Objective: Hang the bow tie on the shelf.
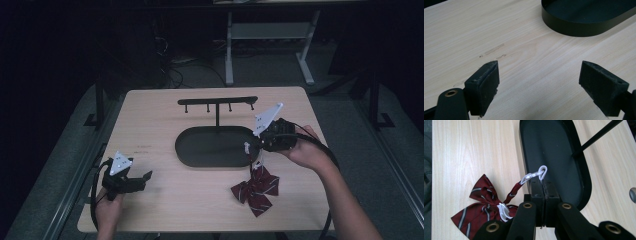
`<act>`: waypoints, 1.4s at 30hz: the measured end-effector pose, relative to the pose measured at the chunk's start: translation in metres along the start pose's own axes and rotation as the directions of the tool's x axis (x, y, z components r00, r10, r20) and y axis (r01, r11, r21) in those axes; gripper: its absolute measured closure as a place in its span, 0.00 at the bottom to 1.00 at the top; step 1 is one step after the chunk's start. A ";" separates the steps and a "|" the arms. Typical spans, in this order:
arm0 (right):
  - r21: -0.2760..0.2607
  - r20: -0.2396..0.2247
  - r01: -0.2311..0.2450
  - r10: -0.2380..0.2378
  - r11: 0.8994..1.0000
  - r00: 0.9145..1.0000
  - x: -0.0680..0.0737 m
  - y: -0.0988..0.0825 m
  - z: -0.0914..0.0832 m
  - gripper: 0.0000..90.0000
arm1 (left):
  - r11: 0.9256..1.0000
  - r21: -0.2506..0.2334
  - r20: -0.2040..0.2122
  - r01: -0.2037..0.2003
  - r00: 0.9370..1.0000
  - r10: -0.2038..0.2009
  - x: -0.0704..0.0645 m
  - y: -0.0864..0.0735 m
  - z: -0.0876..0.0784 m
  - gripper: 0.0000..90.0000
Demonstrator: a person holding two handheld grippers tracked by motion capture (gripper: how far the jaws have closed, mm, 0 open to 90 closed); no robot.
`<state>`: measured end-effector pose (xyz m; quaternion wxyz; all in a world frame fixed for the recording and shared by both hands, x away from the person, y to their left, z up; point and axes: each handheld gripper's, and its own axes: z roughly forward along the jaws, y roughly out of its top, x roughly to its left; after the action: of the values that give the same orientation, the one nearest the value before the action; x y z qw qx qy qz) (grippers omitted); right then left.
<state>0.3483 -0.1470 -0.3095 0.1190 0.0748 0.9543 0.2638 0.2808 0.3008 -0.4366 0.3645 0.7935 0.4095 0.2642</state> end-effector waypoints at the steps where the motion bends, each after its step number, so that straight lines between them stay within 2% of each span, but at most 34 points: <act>1: 0.000 0.001 0.002 -0.002 1.000 1.000 0.000 0.001 0.000 0.98 | 1.000 0.000 0.000 0.001 1.000 -0.001 0.000 0.000 0.000 0.18; 15: -0.012 0.011 0.019 -0.019 1.000 1.000 -0.006 0.015 -0.009 0.98 | 1.000 -0.003 0.001 0.002 1.000 -0.002 0.000 0.000 0.000 0.18; 26: -0.019 0.015 0.032 -0.032 0.999 0.999 -0.014 0.023 -0.012 0.98 | 1.000 0.004 -0.003 0.002 1.000 -0.002 0.000 0.001 0.001 0.18; 33: -0.023 0.002 0.017 -0.017 1.000 1.000 -0.018 0.023 -0.010 0.98 | 1.000 0.003 -0.006 -0.002 1.000 0.002 -0.001 0.002 0.002 0.18; 42: -0.019 0.007 0.032 -0.032 0.999 0.999 -0.024 0.031 -0.013 0.98 | 1.000 0.004 -0.008 0.000 1.000 0.000 0.000 0.002 0.001 0.18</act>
<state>0.3709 -0.1319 -0.2784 0.1270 0.0594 0.9523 0.2709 0.2825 0.2997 -0.4362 0.3612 0.7933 0.4114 0.2663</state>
